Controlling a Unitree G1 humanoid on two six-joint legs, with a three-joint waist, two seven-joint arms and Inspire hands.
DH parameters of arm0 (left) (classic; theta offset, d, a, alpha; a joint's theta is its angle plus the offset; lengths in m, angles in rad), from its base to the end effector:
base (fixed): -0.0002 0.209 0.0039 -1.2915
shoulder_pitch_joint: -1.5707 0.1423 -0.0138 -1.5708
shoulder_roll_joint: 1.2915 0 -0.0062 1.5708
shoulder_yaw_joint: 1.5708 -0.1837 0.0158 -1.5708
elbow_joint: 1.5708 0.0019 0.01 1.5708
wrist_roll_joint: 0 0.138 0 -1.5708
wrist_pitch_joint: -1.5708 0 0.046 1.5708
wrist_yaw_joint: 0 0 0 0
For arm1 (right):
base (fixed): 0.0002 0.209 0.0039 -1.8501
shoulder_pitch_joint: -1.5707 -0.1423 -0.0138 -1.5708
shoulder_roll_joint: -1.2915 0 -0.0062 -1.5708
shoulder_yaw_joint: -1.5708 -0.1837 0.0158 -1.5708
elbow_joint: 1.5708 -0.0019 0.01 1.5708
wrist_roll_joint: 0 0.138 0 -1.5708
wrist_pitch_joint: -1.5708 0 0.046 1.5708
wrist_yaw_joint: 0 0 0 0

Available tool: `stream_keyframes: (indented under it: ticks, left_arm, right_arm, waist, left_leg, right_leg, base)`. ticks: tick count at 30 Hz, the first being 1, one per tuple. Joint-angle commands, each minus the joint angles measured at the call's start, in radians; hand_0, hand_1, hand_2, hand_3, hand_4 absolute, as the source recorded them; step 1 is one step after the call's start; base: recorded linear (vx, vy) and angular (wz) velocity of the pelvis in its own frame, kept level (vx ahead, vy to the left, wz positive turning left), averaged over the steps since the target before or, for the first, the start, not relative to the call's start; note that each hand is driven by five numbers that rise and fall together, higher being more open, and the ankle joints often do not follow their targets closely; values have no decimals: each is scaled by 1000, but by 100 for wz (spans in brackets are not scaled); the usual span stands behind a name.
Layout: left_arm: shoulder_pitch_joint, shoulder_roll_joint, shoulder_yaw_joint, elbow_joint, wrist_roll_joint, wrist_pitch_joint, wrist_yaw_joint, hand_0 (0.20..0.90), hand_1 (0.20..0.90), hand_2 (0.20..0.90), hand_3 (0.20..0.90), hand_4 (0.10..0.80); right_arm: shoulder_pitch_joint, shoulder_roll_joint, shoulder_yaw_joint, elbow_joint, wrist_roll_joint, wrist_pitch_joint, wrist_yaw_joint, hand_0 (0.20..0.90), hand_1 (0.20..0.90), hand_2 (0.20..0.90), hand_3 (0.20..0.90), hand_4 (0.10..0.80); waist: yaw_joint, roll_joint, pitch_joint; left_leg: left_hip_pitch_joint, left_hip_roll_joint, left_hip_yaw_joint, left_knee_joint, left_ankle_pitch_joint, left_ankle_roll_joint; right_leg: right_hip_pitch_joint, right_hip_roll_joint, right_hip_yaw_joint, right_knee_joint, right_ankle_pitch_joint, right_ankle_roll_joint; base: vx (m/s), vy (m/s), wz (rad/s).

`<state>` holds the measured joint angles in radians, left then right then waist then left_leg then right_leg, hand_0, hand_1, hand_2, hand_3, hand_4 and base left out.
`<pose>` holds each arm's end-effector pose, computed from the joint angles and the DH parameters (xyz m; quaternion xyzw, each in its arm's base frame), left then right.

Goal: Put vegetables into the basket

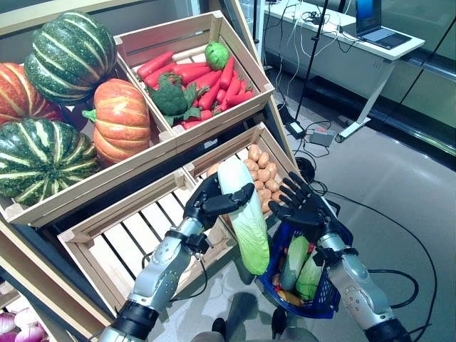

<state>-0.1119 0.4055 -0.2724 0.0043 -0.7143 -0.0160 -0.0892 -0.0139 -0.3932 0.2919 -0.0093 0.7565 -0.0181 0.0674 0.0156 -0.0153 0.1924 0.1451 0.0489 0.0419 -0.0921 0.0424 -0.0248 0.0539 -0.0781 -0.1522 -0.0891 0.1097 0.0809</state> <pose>0.2194 0.1692 0.0609 -0.1462 0.0092 -0.1795 0.9728 0.1989 -0.1679 0.0420 0.1815 0.0542 0.1588 0.9690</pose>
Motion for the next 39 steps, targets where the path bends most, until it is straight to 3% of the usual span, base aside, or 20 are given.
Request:
stream_keyframes:
  ticks: [1,5,14,19,26,39]
  left_arm:
    - [-80,12,-6,-118,-46,-86,-59,300,300,300,300,400]
    - [-80,21,-8,-120,-53,-87,-86,300,300,300,300,400]
    - [-70,42,-8,-134,-64,-98,-143,300,300,300,300,400]
    - [-67,49,-18,-141,-67,-106,-175,300,300,300,300,400]
    - [-69,53,-21,-137,-80,-94,-187,300,300,300,300,400]
    - [-48,100,32,-124,-34,-85,-234,300,300,300,300,400]
  right_arm:
    - [-103,-19,7,-105,46,-14,121,900,900,900,900,800]
    - [-112,-56,39,-96,71,54,267,900,900,900,900,800]
    - [-107,-105,75,-72,78,146,428,900,900,900,900,800]
    - [-100,-133,84,-61,86,193,462,900,900,900,900,800]
    - [-116,-112,57,-48,247,155,496,900,900,900,900,800]
    - [-46,-165,-61,-47,226,169,520,900,900,900,900,800]
  waist:
    - [5,-16,-89]
    - [11,-22,-94]
    - [18,-29,-102]
    - [17,-32,-102]
    - [18,-31,-99]
    - [5,-35,-91]
  left_leg:
    - [-5,-19,-9,11,-89,-17]
    - [-7,-16,-11,7,-86,-20]
    - [-9,-14,-9,5,-80,-24]
    - [-10,-13,-7,5,-79,-25]
    - [-5,-12,-8,5,-81,-23]
    - [-14,-11,-2,5,-77,-17]
  right_leg:
    - [85,-60,-7,8,-82,61]
    - [85,-61,-14,5,-81,62]
    - [84,-61,-21,5,-80,65]
    - [83,-61,-19,4,-77,67]
    - [88,-60,-16,4,-77,69]
    - [74,-60,-8,9,-76,72]
  base:
    - [0,0,0]
    - [0,0,0]
    - [0,0,0]
    - [0,0,0]
    - [0,0,0]
    - [-2,-1,-1]
